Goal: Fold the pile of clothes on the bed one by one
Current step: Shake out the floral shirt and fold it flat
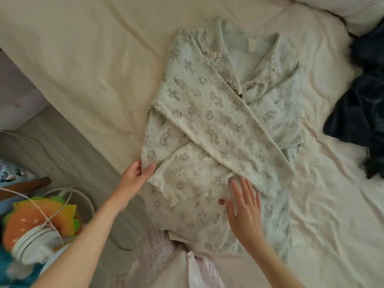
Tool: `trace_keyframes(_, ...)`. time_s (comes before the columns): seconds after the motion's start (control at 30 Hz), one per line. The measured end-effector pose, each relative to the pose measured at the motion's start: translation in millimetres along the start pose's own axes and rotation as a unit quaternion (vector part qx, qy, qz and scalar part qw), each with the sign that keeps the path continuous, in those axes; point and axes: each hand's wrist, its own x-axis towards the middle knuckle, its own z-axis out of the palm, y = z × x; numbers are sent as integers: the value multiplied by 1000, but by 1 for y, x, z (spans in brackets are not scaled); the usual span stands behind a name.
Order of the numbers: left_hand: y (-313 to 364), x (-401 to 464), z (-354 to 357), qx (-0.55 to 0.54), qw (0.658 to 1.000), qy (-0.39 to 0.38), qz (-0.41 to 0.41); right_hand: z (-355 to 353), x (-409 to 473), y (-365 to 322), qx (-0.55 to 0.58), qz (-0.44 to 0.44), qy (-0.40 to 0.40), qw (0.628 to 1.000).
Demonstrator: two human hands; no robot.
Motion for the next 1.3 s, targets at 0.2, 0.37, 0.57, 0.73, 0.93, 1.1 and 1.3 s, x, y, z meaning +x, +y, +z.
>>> trace_keyframes(0.2, -71, -41, 27, 134, 985, -4, -106, 2, -58, 88, 43, 202, 55, 977)
trace_keyframes(0.37, -119, -93, 46, 107, 986, 36, -121, 7, -79, 150, 239, 365, 4, 900)
trace_keyframes(0.57, -156, -145, 46, -180, 975, 110, -76, 3, -93, 185, 370, 399, -53, 837)
trace_keyframes(0.73, -162, -161, 46, -328, 932, 146, -51, 8, -122, 189, 516, 453, -107, 719)
trace_keyframes(0.93, -159, -173, 59, -306, 938, 163, -9, 11, -155, 189, 715, 472, 0, 517)
trace_keyframes(1.1, -152, -179, 70, -369, 914, 169, -15, 13, -162, 173, 755, 447, 20, 479)
trace_keyframes(1.3, -158, -153, 81, -382, 903, 188, -56, 31, -152, 160, 764, 449, 68, 458)
